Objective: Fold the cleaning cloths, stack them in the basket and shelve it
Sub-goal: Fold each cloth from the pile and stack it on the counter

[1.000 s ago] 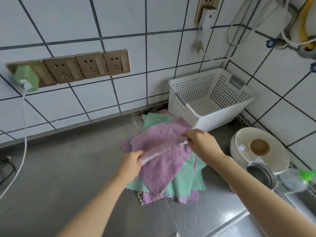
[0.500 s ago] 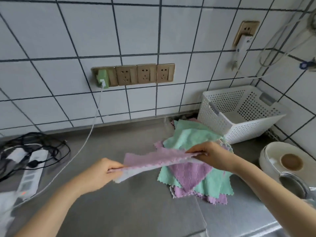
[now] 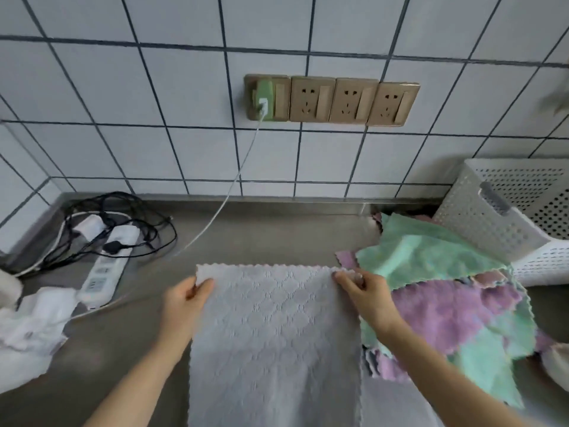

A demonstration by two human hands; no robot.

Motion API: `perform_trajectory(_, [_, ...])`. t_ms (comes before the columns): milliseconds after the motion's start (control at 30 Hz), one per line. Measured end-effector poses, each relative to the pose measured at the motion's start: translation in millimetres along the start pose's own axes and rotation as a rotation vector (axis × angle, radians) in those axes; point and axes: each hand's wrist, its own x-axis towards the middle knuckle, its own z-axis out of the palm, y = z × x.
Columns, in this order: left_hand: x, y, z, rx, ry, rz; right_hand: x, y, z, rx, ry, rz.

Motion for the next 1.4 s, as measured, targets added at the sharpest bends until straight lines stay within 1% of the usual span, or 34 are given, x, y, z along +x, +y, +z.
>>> perform_trajectory(100, [6,-62,16,0.079,0.088,0.09,16,44,45,-0.195,0.119,-0.116])
perform_trajectory(167, [14,-91,16,0.178,0.142,0.161,29,58,62,-0.337,0.142,-0.249])
perform_trajectory(300, [45,-109,17,0.604,0.242,0.403,62,70,78,-0.598,0.147,-0.488])
perform_trajectory(367, [63,-110,17,0.703,0.241,0.468,77,76,81,-0.81,0.201,-0.63])
perform_trajectory(433, [77,-116,18,0.793,0.245,0.608,88,81,85,-0.956,0.279,-0.748])
perform_trajectory(500, [84,-121,19,0.906,0.257,0.71,93,87,88,-1.036,0.329,-0.75])
perform_trajectory(567, [86,-121,23,1.024,0.281,0.706,94,91,88,-1.111,0.409,-0.677])
perform_trajectory(633, [82,-112,27,1.072,0.286,0.698,92,85,84,-1.212,0.471,-0.658])
perform_trajectory(667, [77,-107,29,1.069,0.268,0.712,89,80,79,-1.244,0.456,-0.706])
perform_trajectory(700, [69,-102,31,1.027,0.22,0.754,85,75,75,-1.242,0.402,-0.788])
perform_trajectory(733, [56,-98,32,0.95,0.138,0.823,75,71,71,-1.186,0.319,-0.898])
perform_trajectory(767, [39,-98,32,0.869,0.017,0.893,60,68,68,-1.121,0.201,-0.995])
perform_trajectory(800, [15,-100,32,0.798,-0.141,0.93,37,70,65,-1.063,0.082,-1.08])
perform_trajectory(833, [-11,-103,33,0.75,-0.309,0.908,13,75,62,-1.013,-0.032,-1.137])
perform_trajectory(867, [-37,-105,33,0.732,-0.452,0.836,-13,81,61,-0.97,-0.142,-1.162])
perform_trajectory(900, [-59,-108,32,0.75,-0.545,0.75,-38,87,60,-0.945,-0.249,-1.147])
perform_trajectory(933, [-73,-110,34,0.786,-0.603,0.677,-56,91,60,-0.935,-0.345,-1.104])
perform_trajectory(967, [-81,-113,35,0.816,-0.627,0.634,-71,95,61,-0.931,-0.406,-1.063])
perform_trajectory(1033, [-92,-113,41,0.908,-0.62,0.617,-92,98,65,-0.954,-0.416,-1.024])
perform_trajectory(1100, [-101,-110,43,1.026,-0.602,0.626,-106,100,71,-1.011,-0.374,-0.981])
perform_trajectory(1167, [-104,-108,42,1.094,-0.541,0.693,-114,103,76,-1.073,-0.32,-0.912])
perform_trajectory(1200, [-105,-109,40,1.096,-0.506,0.722,-116,104,78,-1.112,-0.279,-0.916])
perform_trajectory(1233, [-106,-108,37,1.081,-0.474,0.757,-117,105,81,-1.15,-0.233,-0.934])
perform_trajectory(1333, [-108,-106,29,1.076,-0.308,0.997,-120,105,88,-1.192,-0.137,-0.975])
perform_trajectory(1367, [-107,-107,27,1.093,-0.273,1.027,-121,105,90,-1.208,-0.12,-0.993])
perform_trajectory(1400, [-108,-110,26,1.096,-0.25,1.013,-121,105,92,-1.205,-0.109,-1.019])
